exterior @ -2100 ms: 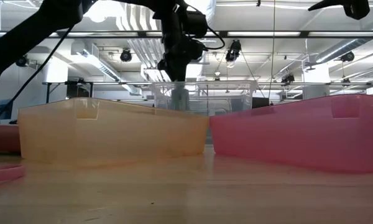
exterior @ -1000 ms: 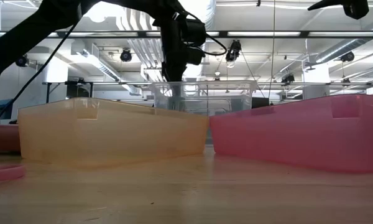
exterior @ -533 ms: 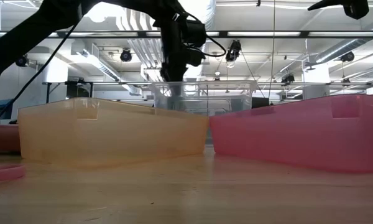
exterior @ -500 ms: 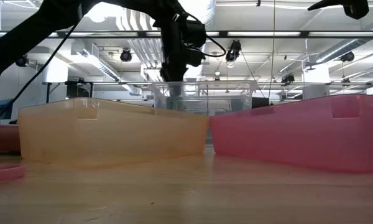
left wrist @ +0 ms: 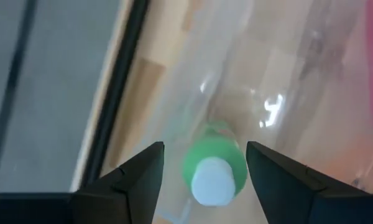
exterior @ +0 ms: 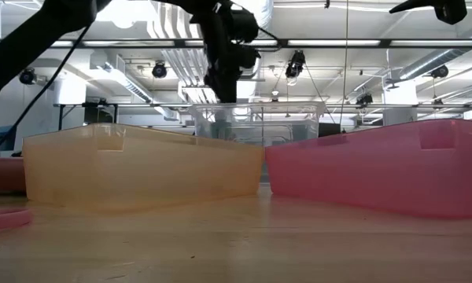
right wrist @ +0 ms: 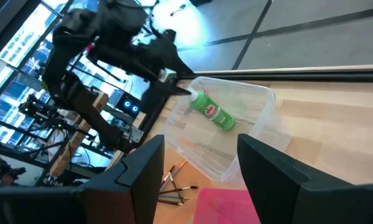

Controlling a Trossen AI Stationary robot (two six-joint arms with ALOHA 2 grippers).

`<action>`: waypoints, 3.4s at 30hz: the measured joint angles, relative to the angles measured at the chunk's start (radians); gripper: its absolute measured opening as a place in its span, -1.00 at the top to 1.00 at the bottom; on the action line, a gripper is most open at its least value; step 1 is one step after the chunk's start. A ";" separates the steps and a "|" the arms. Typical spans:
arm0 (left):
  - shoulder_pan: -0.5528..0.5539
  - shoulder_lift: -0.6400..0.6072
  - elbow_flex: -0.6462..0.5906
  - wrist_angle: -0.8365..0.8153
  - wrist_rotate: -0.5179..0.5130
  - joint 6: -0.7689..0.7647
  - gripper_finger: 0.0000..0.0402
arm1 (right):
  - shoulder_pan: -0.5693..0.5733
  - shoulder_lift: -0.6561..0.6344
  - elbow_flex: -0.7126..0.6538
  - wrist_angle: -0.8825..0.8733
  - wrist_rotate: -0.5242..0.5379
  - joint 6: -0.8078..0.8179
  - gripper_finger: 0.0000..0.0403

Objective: Pick & Place Paint Supplies
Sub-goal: Put the pink paint bottle into the transparent bin

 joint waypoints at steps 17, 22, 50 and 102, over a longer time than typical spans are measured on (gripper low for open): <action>-0.036 -0.272 0.071 -0.238 0.239 -0.023 -0.19 | 0.000 0.000 0.000 0.009 -0.003 0.014 0.02; -0.139 -0.413 -0.064 -0.242 0.251 -0.077 -0.19 | 0.000 0.000 0.000 0.011 -0.003 0.013 0.02; -0.617 -0.840 -1.210 -0.063 0.113 -0.244 -0.19 | 0.000 0.002 0.000 0.062 -0.018 -0.009 0.02; -0.406 -0.749 -1.524 0.301 0.076 -0.516 -0.19 | 0.000 0.033 -0.001 0.082 0.002 0.025 0.02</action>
